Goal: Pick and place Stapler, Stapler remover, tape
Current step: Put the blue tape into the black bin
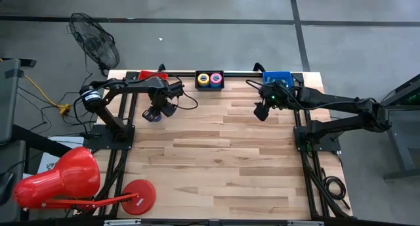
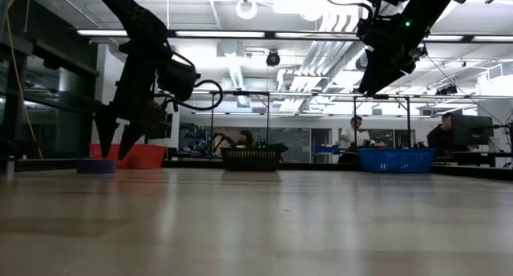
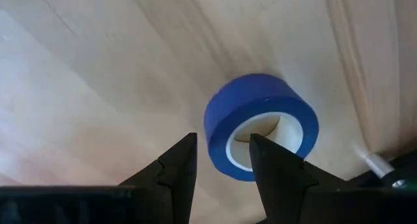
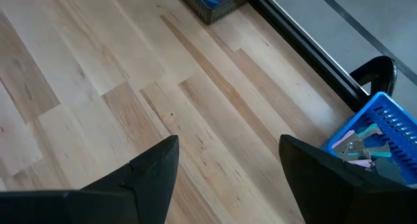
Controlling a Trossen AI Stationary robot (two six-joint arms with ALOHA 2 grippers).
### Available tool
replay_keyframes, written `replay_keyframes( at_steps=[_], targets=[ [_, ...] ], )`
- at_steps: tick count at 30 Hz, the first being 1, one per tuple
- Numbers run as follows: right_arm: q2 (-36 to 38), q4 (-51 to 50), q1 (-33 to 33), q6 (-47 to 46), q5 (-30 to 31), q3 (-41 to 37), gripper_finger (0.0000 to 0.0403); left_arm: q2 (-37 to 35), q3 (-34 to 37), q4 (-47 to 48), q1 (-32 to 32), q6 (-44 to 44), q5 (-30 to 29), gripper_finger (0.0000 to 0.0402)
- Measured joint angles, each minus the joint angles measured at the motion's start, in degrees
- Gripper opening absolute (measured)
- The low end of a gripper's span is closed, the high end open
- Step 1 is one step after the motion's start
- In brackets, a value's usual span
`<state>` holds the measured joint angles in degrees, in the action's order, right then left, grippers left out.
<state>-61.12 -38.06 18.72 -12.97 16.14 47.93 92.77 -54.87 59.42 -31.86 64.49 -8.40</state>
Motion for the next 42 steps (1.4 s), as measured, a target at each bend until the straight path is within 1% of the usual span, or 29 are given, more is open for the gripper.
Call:
replay_keyframes(
  at_steps=[5, 10, 17, 19, 21, 26, 29, 33, 37, 40, 42],
  targets=[
    [0.0, 0.0, 0.0, 0.46, 0.0, -0.01, 0.0256, 0.0, -0.01, -0.29, 0.0, 2.16, -0.35, 0.0138],
    [0.0, -0.01, 0.0, 0.57, 0.0, -0.01, 0.0256, 0.0, 1.7, -3.3, -0.02, 3.72, -0.31, 0.0138],
    [0.0, -0.02, 0.0, 0.59, 0.0, -0.01, 0.0256, 0.02, 3.57, -6.6, -0.02, 3.06, -1.01, 0.0136],
    [0.02, -0.02, 0.0, 0.59, 0.0, 0.0, 0.0256, 0.02, 3.58, -7.1, -0.01, 2.93, -1.47, 0.0127],
    [0.0, -0.02, 0.0, 0.59, 0.01, -0.01, 0.0256, 0.02, 3.58, -7.29, -0.02, 2.91, -1.49, 0.0108],
    [0.0, -0.02, 0.0, 0.53, 0.0, -0.01, 0.0256, 0.0, 3.56, -7.89, 0.0, 2.78, -1.04, 0.0037],
    [0.0, -0.02, 0.0, 0.49, 0.0, -0.01, 0.0256, -0.02, 3.56, -8.28, -0.07, 2.31, -0.01, 0.0032],
    [0.0, -0.02, 0.0, 0.25, 0.0, -0.01, 0.0256, -0.01, 2.91, -10.19, -0.02, -3.24, 0.73, 0.0032],
    [0.0, -0.01, 0.0, -0.15, 0.0, -0.01, 0.0256, -0.53, -0.66, -13.14, 0.04, -8.84, 1.73, 0.0032],
    [0.0, 0.2, 0.0, -0.13, 0.01, 0.0, 0.0256, -1.33, -3.93, -20.76, 0.11, -13.94, 1.62, 0.0032],
    [0.01, 0.42, 0.0, -0.23, 0.02, -0.01, 0.0256, -1.54, -5.92, -26.89, 0.07, -18.62, 0.27, 0.0032]
  ],
)
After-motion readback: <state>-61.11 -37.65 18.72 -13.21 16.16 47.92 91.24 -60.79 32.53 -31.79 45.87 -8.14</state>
